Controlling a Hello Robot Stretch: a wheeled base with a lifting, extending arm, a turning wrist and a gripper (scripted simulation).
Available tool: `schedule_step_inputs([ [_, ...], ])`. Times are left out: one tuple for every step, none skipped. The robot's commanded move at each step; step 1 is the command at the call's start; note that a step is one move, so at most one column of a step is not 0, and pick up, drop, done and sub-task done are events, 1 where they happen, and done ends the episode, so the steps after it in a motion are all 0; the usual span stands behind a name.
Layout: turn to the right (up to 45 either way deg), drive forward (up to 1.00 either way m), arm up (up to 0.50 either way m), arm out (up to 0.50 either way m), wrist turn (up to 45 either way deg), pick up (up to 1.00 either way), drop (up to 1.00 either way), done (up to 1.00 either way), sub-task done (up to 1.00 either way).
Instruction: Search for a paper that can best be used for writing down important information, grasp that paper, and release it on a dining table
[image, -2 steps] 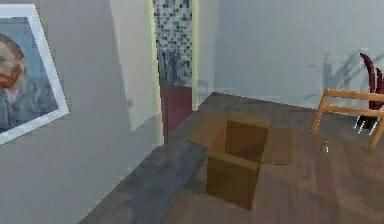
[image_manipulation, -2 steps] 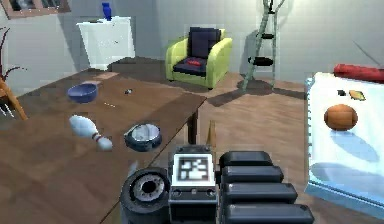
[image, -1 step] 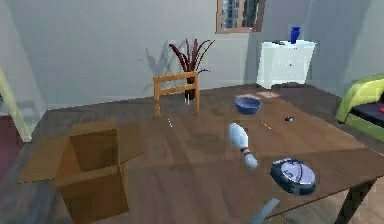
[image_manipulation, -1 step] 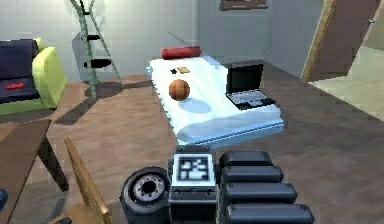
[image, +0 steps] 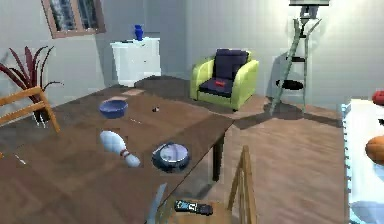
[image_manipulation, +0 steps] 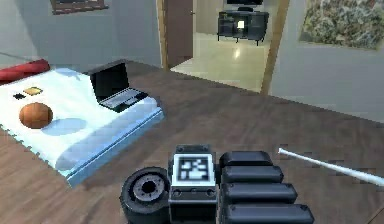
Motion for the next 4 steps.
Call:
schedule_step_inputs([
  [-45.0, 0.00, 0.00, 0.00, 0.0, 0.00, 0.00, 0.00, 0.00],
  [-36.0, 0.00, 0.00, 0.00, 0.0, 0.00, 0.00, 0.00, 0.00],
  [45.0, 0.00, 0.00, 0.00, 0.0, 0.00, 0.00, 0.00, 0.00],
  [33.0, 0.00, 0.00, 0.00, 0.0, 0.00, 0.00, 0.00, 0.00],
])
